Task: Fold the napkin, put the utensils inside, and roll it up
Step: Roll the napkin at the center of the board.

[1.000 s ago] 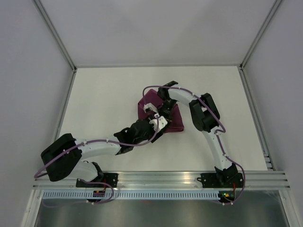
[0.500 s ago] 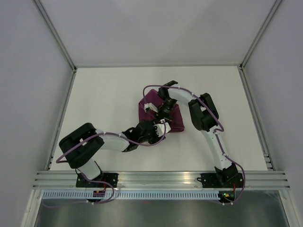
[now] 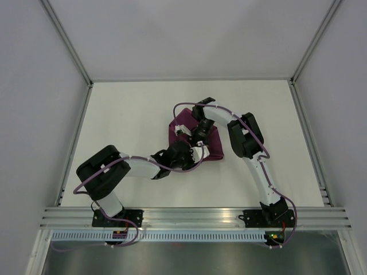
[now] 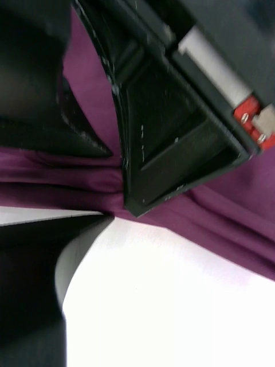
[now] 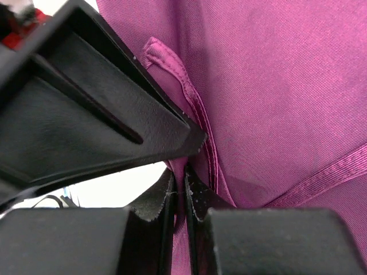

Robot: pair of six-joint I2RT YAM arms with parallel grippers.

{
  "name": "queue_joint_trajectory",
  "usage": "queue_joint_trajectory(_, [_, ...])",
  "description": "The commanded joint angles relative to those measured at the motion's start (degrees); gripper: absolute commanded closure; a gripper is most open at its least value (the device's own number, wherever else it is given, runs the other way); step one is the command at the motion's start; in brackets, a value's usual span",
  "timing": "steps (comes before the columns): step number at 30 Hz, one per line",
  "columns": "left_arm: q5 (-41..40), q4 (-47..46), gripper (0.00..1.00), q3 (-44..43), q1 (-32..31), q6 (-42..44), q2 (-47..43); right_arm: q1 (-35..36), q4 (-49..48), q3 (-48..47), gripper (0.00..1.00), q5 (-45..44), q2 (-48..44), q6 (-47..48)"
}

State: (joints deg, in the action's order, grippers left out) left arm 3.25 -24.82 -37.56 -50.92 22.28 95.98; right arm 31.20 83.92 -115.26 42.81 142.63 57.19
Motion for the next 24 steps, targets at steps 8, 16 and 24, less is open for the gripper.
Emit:
queue_joint_trajectory(8, [3.9,3.7,0.68,-3.3,0.5,0.7,2.5,-1.1,-6.2,0.2,0.86,-7.2,4.8,3.5])
queue_joint_trajectory(16, [5.7,10.1,0.95,-7.0,1.3,0.0,3.9,-1.4,-6.6,0.5,0.85,-6.9,4.2,3.3])
queue_joint_trajectory(24, [14.6,14.0,0.98,-9.2,5.4,-4.1,4.7,-2.0,-10.7,2.3,0.61,-4.4,0.0,0.4])
